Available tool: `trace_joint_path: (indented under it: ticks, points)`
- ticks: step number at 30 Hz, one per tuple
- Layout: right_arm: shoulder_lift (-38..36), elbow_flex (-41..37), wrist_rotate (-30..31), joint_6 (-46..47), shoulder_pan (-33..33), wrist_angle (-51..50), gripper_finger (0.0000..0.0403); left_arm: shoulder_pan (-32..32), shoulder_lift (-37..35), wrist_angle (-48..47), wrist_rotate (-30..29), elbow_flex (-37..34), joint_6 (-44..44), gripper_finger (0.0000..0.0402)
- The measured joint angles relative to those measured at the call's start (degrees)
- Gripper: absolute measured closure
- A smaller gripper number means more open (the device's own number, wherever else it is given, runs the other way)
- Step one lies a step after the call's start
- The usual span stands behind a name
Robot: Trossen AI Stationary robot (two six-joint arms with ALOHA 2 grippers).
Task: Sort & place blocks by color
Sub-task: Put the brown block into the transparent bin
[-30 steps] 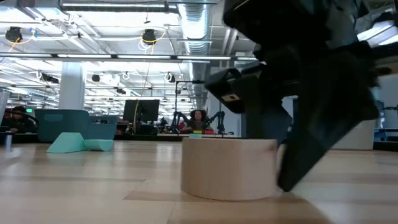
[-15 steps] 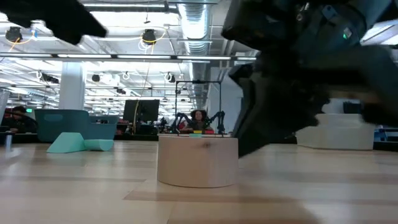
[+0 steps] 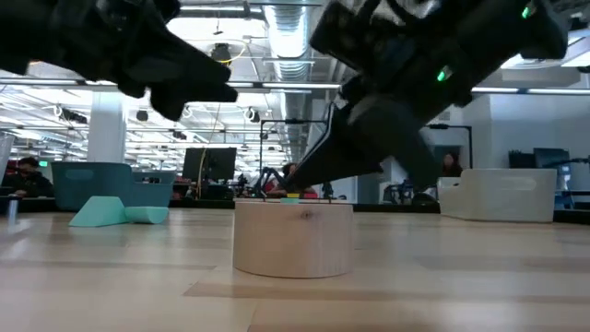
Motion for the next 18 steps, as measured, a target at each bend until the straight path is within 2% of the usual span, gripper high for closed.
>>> trace_joint_path:
  ticks: [4, 7, 12, 18]
  points:
    - [-0.3, 1.1, -9.9, 4.1, 1.7, -0.2, 0.0369, 0.5, 2.6, -0.3, 7.3, 2.3, 2.5, 0.0189]
    - [-1.2, 1.3, -13.9, 7.8, 3.8, 2.3, 0.0350, 0.3, 4.6, 0.7, 13.2, 2.4, 4.5, 0.0189]
    - [-0.5, 0.9, -13.7, 12.3, 6.7, 2.6, 0.0300, -0.5, 10.5, 5.1, 15.5, 2.4, 4.9, 0.0189]
    - [0.6, 0.9, -13.4, 14.3, 7.0, 3.9, 0.0189, -0.5, 17.0, 11.5, 15.7, 3.3, 5.6, 0.0179]
